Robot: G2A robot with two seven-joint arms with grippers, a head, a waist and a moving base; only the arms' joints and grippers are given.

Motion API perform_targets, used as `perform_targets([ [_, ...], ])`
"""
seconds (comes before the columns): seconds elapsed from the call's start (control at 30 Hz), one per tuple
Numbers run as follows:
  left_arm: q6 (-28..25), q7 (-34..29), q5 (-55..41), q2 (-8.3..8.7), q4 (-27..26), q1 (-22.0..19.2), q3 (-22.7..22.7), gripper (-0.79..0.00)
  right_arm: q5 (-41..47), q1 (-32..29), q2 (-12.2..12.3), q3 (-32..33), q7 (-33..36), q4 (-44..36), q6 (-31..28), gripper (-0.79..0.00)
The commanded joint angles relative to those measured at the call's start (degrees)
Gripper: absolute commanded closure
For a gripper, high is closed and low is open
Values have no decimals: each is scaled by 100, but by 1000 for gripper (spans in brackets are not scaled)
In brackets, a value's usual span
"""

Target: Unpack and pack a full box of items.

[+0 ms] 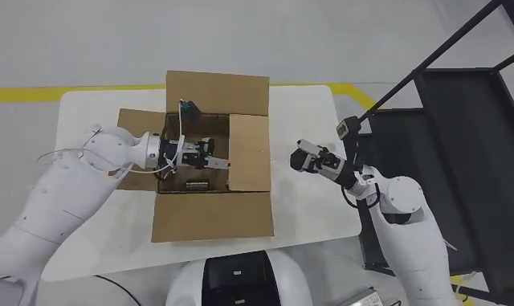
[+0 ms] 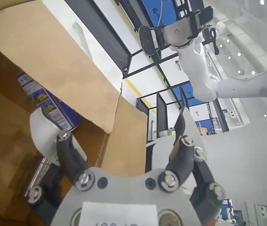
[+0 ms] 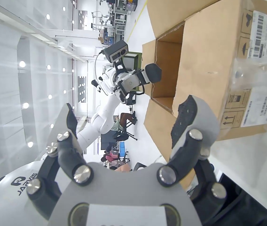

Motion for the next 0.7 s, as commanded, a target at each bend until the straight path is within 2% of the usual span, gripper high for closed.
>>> perform_targets([
  [0.0,-1,-1,0,0,0,0,0,-785,-2,1,-1,0,0,-1,0,-785],
  [0.17,-1,-1,0,0,0,0,0,-785,-2,1,-1,0,0,-1,0,-785],
  [0.33,1091,5,-835,-83,74,-26,-38,-785,-2,1,-1,0,0,-1,0,-785],
  [0.43,1492,103,-1038,-286,280,-183,214,-785,-2,1,-1,0,0,-1,0,-785],
  [0.53,1800,536,-811,-533,661,-391,517,-785,-2,1,-1,0,0,-1,0,-785],
  [0.67,1977,929,-525,-875,1178,-630,889,-785,-2,1,-1,0,0,-1,0,-785],
])
